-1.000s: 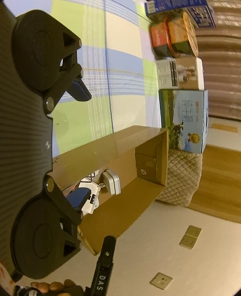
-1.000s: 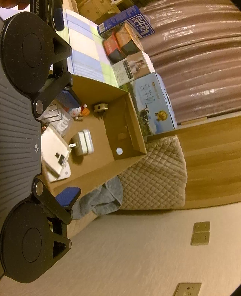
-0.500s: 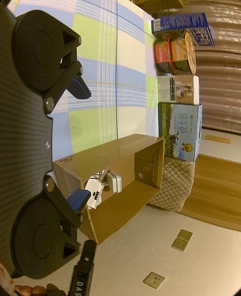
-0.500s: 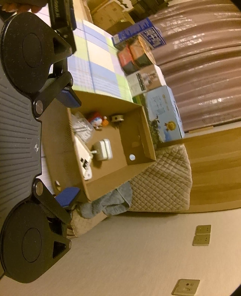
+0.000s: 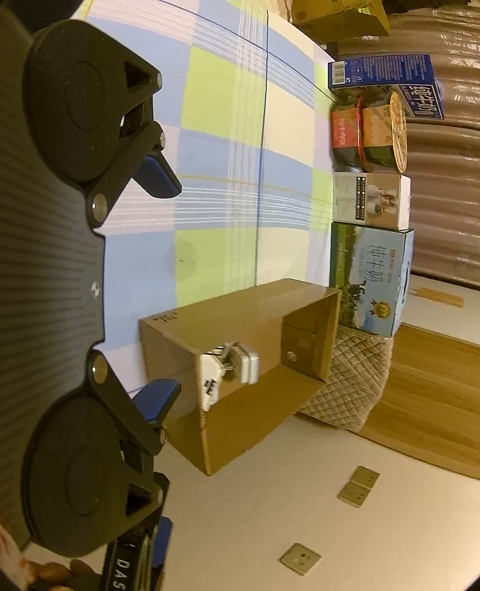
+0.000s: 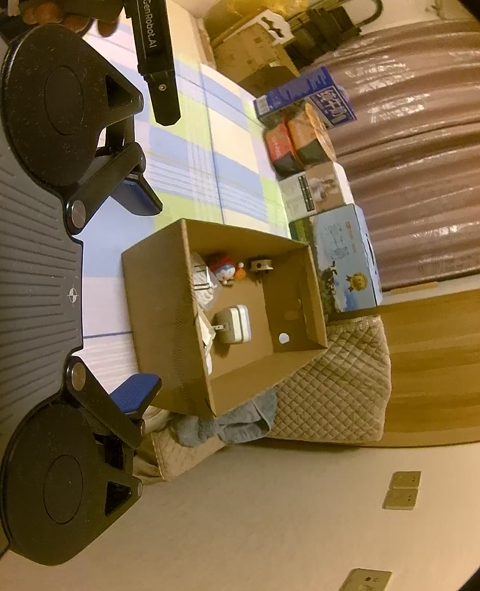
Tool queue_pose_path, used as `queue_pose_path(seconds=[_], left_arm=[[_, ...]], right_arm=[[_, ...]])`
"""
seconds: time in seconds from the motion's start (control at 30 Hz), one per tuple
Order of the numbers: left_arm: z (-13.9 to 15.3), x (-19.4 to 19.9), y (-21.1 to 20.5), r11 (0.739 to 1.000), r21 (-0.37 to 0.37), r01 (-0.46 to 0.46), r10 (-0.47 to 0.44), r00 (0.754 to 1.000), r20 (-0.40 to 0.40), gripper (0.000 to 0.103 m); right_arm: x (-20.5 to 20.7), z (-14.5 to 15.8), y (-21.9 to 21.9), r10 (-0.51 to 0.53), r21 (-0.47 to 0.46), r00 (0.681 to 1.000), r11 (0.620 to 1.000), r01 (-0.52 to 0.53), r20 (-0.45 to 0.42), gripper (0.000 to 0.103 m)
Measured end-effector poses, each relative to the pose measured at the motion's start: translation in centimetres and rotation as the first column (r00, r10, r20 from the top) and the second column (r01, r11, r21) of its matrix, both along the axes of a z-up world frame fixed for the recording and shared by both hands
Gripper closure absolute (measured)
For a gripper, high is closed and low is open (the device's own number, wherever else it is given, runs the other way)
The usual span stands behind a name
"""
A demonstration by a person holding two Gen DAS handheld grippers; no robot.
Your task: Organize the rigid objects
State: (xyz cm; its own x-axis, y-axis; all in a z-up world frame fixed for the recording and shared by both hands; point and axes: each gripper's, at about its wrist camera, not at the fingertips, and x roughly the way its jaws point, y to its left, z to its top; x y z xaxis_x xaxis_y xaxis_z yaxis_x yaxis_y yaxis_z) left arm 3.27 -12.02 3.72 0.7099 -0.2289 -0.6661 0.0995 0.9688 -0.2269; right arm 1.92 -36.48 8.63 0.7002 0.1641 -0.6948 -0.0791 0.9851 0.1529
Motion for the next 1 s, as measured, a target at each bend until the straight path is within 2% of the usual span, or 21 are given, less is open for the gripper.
queue_pose_path(seconds=[0.2, 0.47, 1.0], left_arm=[[-0.1, -2.0, -0.1, 0.999, 0.042, 0.003, -0.003, 1.000, -0.010, 0.001], [-1.2, -3.5, -0.9, 0.996, 0.073, 0.047, -0.044, 0.998, -0.041, 0.001], [-1.7, -3.1, -0.8, 0.996, 0.090, 0.025, -0.020, 0.998, -0.058, 0.001]], right_arm=[[-1.2, -0.2, 0.5, 0.024, -0.063, 1.000, 0.998, -0.025, -0.020, 0.013], [-2.1, -0.9, 0.5, 0.039, -0.054, 0.998, 0.998, -0.042, -0.055, 0.013], [-1.8, -1.9, 0.5, 0.037, -0.042, 0.996, 0.998, -0.041, -0.086, 0.013]])
